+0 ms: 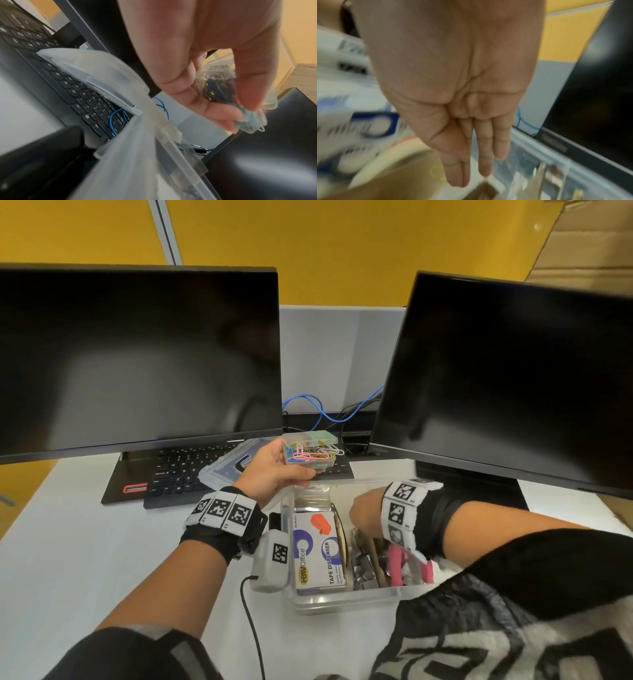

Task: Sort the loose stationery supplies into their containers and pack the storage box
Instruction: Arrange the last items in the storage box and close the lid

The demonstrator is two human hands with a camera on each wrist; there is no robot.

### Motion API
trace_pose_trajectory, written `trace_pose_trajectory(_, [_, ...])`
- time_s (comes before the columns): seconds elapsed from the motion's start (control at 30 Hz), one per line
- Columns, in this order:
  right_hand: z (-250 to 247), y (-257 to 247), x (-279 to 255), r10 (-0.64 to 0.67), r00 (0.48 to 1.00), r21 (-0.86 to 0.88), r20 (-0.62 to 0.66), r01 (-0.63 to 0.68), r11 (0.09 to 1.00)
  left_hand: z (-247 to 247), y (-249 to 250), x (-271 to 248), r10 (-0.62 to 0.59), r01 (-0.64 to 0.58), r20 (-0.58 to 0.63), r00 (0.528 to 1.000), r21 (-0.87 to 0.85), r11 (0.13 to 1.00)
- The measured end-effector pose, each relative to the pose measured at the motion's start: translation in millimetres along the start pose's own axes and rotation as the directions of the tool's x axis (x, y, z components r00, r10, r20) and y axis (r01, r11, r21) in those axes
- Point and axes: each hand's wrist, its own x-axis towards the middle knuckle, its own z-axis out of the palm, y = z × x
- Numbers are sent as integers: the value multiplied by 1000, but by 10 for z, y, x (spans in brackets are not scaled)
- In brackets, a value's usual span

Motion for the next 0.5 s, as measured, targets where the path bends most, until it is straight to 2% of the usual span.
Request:
trace_pose_trajectory(0.1, [-294,85,-191,3,995,28,-95,0,1000,12,36,-20,13,-14,-25,1000,-54,998])
trace_pose_trajectory(0.2, [-601,197,-424,-59,956,166,-287,111,980,17,87,-58,26,-30,-50,998,-89,996])
trace_pose_trajectory(0.23, [-656,233,-495,-69,922,211,-381,159,964,26,104,-70,35,-39,-49,998,-88,995])
trace_pose_trajectory(0.33, [-729,248,-619,-33,765,277,-643,272,922,59,150,-118,60,-64,-43,997,-84,994])
trace_pose_trajectory(0.4, [-726,168,-638,-29,689,272,-724,324,906,80,168,-151,68,-71,-36,997,-77,995])
trace_pose_trajectory(0.5, [-727,36,-639,-18,627,283,-779,376,882,87,191,-201,77,-80,-32,997,-95,992])
